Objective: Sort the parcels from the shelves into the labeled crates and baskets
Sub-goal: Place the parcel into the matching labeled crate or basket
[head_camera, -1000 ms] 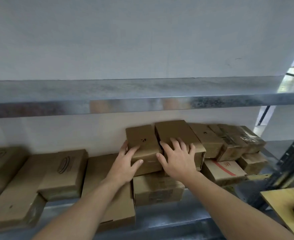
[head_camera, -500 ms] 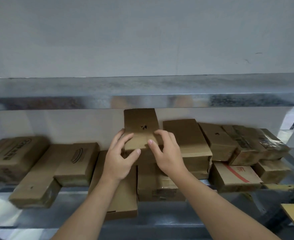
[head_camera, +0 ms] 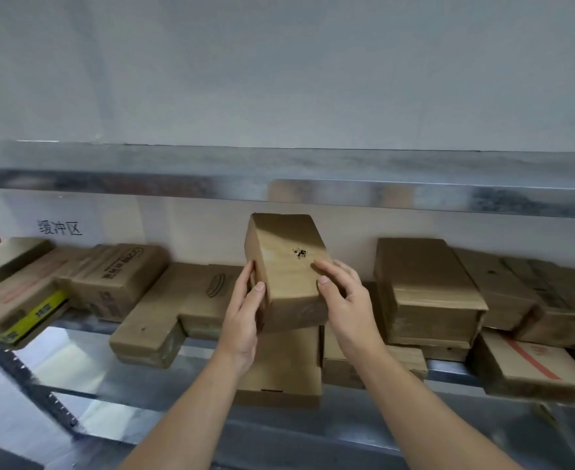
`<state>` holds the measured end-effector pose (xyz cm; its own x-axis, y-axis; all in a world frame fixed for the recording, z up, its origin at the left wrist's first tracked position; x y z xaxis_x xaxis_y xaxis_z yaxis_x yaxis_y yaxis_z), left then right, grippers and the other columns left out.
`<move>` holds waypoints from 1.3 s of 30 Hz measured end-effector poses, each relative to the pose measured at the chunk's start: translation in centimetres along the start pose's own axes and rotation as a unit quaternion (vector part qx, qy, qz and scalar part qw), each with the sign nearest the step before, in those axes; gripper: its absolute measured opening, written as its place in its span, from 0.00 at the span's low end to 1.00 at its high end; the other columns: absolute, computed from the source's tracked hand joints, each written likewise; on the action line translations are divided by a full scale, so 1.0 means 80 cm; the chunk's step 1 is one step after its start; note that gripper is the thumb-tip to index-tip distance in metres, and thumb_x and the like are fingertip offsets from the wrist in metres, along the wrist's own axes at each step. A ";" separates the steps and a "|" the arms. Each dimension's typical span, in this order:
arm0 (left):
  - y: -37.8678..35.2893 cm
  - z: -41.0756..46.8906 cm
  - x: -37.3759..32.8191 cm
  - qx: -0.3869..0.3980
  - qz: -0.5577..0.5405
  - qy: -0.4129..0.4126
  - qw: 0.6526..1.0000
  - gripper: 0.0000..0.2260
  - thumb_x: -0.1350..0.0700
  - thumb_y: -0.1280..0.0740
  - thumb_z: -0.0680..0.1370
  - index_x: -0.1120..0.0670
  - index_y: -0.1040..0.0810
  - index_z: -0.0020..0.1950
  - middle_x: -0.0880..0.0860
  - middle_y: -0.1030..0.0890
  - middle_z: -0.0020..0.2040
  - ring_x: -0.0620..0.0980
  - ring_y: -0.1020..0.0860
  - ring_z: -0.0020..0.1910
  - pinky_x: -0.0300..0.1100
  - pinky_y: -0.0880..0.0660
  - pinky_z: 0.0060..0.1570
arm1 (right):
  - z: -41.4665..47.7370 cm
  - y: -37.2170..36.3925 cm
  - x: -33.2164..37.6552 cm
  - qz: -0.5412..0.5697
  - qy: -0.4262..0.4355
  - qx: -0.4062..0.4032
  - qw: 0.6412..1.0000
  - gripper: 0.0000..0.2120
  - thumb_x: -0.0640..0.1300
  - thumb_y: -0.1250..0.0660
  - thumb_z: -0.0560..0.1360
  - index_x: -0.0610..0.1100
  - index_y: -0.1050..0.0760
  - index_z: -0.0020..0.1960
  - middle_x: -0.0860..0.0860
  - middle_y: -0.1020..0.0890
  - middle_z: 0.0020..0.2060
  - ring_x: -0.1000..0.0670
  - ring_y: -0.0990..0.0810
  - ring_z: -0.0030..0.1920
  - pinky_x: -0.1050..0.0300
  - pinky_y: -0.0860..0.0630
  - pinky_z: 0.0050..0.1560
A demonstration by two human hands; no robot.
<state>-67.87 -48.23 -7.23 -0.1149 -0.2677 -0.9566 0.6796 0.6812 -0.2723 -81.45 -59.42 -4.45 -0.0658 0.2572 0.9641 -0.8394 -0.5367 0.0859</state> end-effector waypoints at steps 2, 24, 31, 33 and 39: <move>0.022 -0.008 -0.010 -0.007 -0.024 -0.014 1.000 0.22 0.55 0.36 0.80 0.46 0.33 0.74 0.49 0.24 0.69 0.46 0.23 0.64 0.40 0.22 0.54 | -0.011 -0.022 -0.001 0.023 -0.016 0.024 0.999 0.14 0.41 0.36 0.83 0.57 0.19 0.61 0.57 0.29 0.68 0.72 0.32 0.64 0.74 0.33 0.61; 0.345 -0.182 -0.136 -0.219 0.157 -0.105 0.957 0.22 0.56 0.34 0.80 0.47 0.32 0.73 0.44 0.25 0.66 0.36 0.26 0.63 0.45 0.27 0.66 | -0.153 -0.344 0.064 0.175 -0.036 0.175 0.968 0.23 0.50 0.31 0.79 0.74 0.28 0.65 0.62 0.24 0.68 0.54 0.23 0.66 0.40 0.23 0.66; 0.447 -0.246 -0.153 -0.260 0.158 -0.062 0.951 0.26 0.40 0.27 0.69 0.36 0.29 0.65 0.39 0.24 0.65 0.41 0.24 0.62 0.48 0.24 0.63 | -0.221 -0.444 0.057 0.338 -0.203 0.273 0.877 0.18 0.45 0.35 0.81 0.60 0.25 0.68 0.51 0.19 0.65 0.43 0.17 0.60 0.37 0.17 0.51; 0.467 -0.263 -0.160 -0.275 0.145 -0.066 0.948 0.24 0.46 0.26 0.71 0.37 0.29 0.65 0.39 0.23 0.63 0.39 0.22 0.59 0.47 0.23 0.60 | -0.235 -0.470 0.057 0.339 -0.229 0.301 0.861 0.18 0.45 0.35 0.81 0.60 0.25 0.68 0.50 0.18 0.64 0.43 0.16 0.58 0.38 0.18 0.51; 0.529 -0.304 -0.166 -0.356 0.226 -0.076 0.904 0.26 0.56 0.26 0.75 0.36 0.31 0.68 0.39 0.23 0.63 0.36 0.23 0.59 0.38 0.22 0.55 | -0.254 -0.547 0.057 0.190 -0.210 0.348 0.894 0.16 0.42 0.42 0.85 0.55 0.23 0.67 0.51 0.17 0.60 0.56 0.16 0.52 0.55 0.19 0.45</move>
<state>-55.19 0.74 -8.56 0.1955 0.0932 -0.9763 -0.0128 0.9956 0.0925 -55.99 -18.45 -8.89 0.0567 -0.2956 0.9536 -0.2511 -0.9287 -0.2729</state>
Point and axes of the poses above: each hand's wrist, its own z-axis towards the middle knuckle, its own y-axis out of the back of the hand, x = y × z, the point moved 4 cm from there along z, towards the middle knuckle
